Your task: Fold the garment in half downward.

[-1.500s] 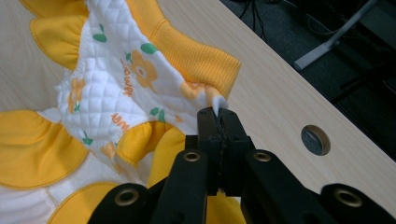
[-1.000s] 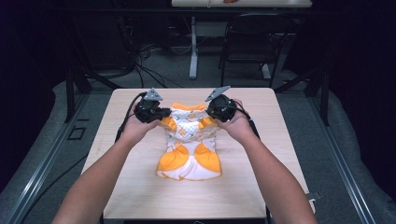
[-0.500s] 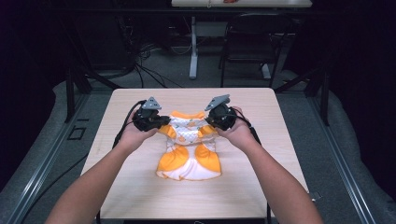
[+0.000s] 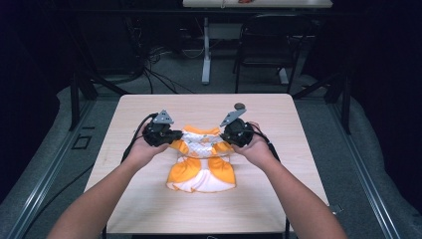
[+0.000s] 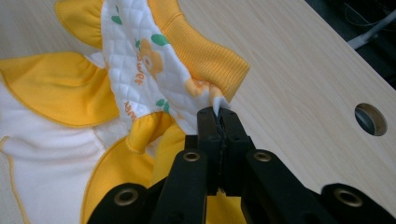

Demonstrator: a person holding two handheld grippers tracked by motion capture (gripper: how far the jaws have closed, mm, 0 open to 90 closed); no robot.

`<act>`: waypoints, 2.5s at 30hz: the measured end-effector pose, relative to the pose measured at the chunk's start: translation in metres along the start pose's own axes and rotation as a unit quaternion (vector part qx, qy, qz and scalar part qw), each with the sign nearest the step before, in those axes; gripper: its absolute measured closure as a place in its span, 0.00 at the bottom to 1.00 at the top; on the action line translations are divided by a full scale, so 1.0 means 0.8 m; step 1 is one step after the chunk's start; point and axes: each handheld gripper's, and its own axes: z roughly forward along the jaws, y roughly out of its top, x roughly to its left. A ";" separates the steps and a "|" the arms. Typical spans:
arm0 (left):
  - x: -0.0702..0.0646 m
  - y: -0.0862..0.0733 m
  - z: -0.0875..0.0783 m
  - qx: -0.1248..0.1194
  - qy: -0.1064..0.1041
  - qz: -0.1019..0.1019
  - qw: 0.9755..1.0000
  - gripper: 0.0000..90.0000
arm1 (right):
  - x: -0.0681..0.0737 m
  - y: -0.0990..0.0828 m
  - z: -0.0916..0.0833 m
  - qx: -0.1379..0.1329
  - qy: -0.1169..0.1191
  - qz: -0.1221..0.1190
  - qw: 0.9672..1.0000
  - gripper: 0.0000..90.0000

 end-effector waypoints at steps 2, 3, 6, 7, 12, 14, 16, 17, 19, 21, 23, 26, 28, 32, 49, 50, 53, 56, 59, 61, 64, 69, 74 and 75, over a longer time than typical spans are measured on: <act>-0.001 -0.002 0.000 0.000 -0.003 -0.003 1.000 0.95 | 0.002 0.000 -0.001 0.004 0.001 -0.003 1.000 0.99; -0.001 -0.003 -0.001 0.001 -0.003 -0.001 1.000 0.95 | 0.002 0.000 -0.002 0.004 0.001 -0.005 1.000 0.99; -0.003 -0.006 -0.003 0.000 -0.008 -0.004 1.000 0.95 | 0.006 -0.004 0.000 0.005 0.010 0.001 1.000 0.99; -0.004 -0.008 -0.003 0.001 -0.010 -0.003 1.000 0.95 | 0.007 -0.005 0.001 0.005 0.010 0.002 1.000 0.99; -0.007 -0.012 -0.003 0.002 -0.017 -0.005 1.000 0.95 | 0.011 -0.012 0.002 0.008 0.020 0.009 1.000 0.98; -0.009 -0.015 -0.003 0.001 -0.022 -0.005 1.000 0.95 | 0.012 -0.013 0.001 0.009 0.021 0.007 1.000 0.98; -0.010 -0.018 -0.004 0.003 -0.025 -0.006 1.000 0.95 | 0.014 -0.014 -0.001 0.011 0.023 0.003 1.000 0.98; -0.010 -0.020 -0.004 0.002 -0.026 -0.006 1.000 0.95 | 0.015 -0.015 -0.001 0.008 0.024 0.003 1.000 0.98; -0.011 -0.023 -0.004 0.003 -0.029 -0.007 1.000 0.95 | 0.020 -0.019 0.000 0.010 0.029 0.002 1.000 0.98; -0.016 -0.029 -0.001 0.007 -0.032 -0.005 0.999 0.95 | 0.023 -0.023 0.001 0.012 0.031 0.003 0.999 0.98; -0.018 -0.031 0.000 0.011 -0.034 -0.002 0.999 0.95 | 0.024 -0.024 0.002 0.018 0.031 -0.003 0.999 0.98; -0.021 -0.036 0.002 0.011 -0.034 -0.002 0.999 0.95 | 0.028 -0.029 0.005 0.016 0.032 0.003 0.999 0.98; -0.024 -0.042 0.003 0.012 -0.037 0.000 0.999 0.95 | 0.034 -0.037 0.009 0.022 0.041 0.001 0.999 0.98; -0.029 -0.050 0.005 0.018 -0.037 0.005 0.999 0.94 | 0.041 -0.042 0.010 0.018 0.043 0.000 0.999 0.98; -0.062 -0.096 0.001 0.012 -0.060 0.014 0.998 0.94 | 0.082 -0.083 0.014 0.014 0.063 -0.004 0.998 0.98; -0.065 -0.099 0.001 0.011 -0.061 0.016 0.998 0.94 | 0.087 -0.088 0.014 0.008 0.065 -0.002 0.998 0.98; -0.071 -0.107 0.001 0.010 -0.062 0.017 0.998 0.94 | 0.091 -0.092 0.015 0.010 0.065 -0.005 0.998 0.98; -0.077 -0.114 0.003 0.012 -0.063 0.019 0.998 0.94 | 0.094 -0.098 0.017 0.010 0.066 -0.004 0.998 0.98; -0.081 -0.119 0.003 0.010 -0.065 0.017 0.998 0.93 | 0.098 -0.104 0.018 0.013 0.068 -0.002 0.998 0.98; -0.082 -0.120 0.001 0.005 -0.069 0.011 0.998 0.91 | 0.100 -0.106 0.018 0.007 0.068 0.006 0.998 0.93; -0.077 -0.115 -0.007 -0.007 -0.077 -0.003 0.997 0.86 | 0.097 -0.104 0.009 -0.004 0.067 0.015 0.998 0.84; -0.067 -0.099 -0.021 -0.020 -0.071 -0.013 0.997 0.79 | 0.090 -0.097 -0.002 -0.029 0.065 0.037 0.997 0.79; -0.053 -0.087 -0.022 -0.025 -0.046 -0.032 0.998 0.73 | 0.076 -0.088 -0.007 -0.039 0.046 0.050 0.997 0.76; -0.051 -0.086 -0.019 -0.022 -0.041 -0.038 0.998 0.72 | 0.074 -0.087 -0.007 -0.041 0.042 0.054 0.997 0.75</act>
